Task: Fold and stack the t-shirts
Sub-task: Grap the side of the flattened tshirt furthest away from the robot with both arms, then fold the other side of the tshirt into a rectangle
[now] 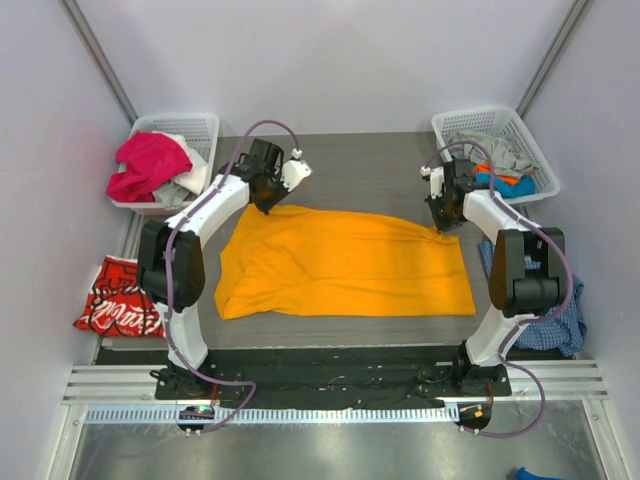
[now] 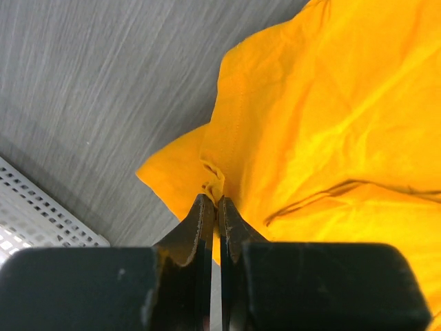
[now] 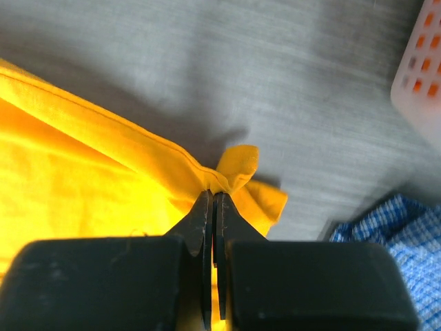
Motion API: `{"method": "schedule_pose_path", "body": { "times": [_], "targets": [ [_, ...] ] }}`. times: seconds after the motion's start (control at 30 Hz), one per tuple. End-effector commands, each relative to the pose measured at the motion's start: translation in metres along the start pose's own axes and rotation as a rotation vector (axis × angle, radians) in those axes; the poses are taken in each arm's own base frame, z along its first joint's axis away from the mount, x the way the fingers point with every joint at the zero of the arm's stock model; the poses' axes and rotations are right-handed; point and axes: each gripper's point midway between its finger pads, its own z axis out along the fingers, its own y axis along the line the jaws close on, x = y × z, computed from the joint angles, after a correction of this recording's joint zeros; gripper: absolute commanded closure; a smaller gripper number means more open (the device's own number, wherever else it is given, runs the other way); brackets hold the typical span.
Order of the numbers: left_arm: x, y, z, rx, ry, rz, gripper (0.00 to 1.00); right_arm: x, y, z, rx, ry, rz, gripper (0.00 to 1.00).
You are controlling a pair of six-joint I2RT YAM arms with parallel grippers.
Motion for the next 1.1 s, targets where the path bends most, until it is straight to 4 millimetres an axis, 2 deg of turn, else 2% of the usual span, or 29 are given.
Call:
{"method": "schedule_pose_path", "body": {
  "times": [0.0, 0.2, 0.23, 0.47, 0.67, 1.07],
  "targets": [
    [-0.005, 0.003, -0.033, -0.04, -0.049, -0.009, 1.0, -0.002, -0.001, -0.027, 0.018, -0.049, -0.022, 0.99],
    [0.003, -0.016, -0.044, -0.024, -0.048, 0.005, 1.0, 0.011, 0.003, -0.037, 0.012, -0.047, -0.025, 0.99],
    [0.006, -0.013, -0.046, -0.047, -0.035, 0.006, 1.0, 0.013, 0.004, -0.038, 0.011, -0.043, -0.025, 0.99],
    [0.027, -0.033, -0.05, -0.029, 0.002, 0.007, 1.0, 0.031, 0.009, -0.04, 0.003, -0.018, -0.035, 0.99],
    [0.042, -0.042, -0.055, -0.03, 0.023, 0.014, 1.0, 0.043, 0.012, -0.042, 0.0, -0.004, -0.04, 0.99],
    [0.044, -0.045, -0.077, -0.047, 0.0, 0.007, 1.0, 0.05, 0.012, -0.056, 0.01, -0.009, -0.05, 0.99]
  ]
}}
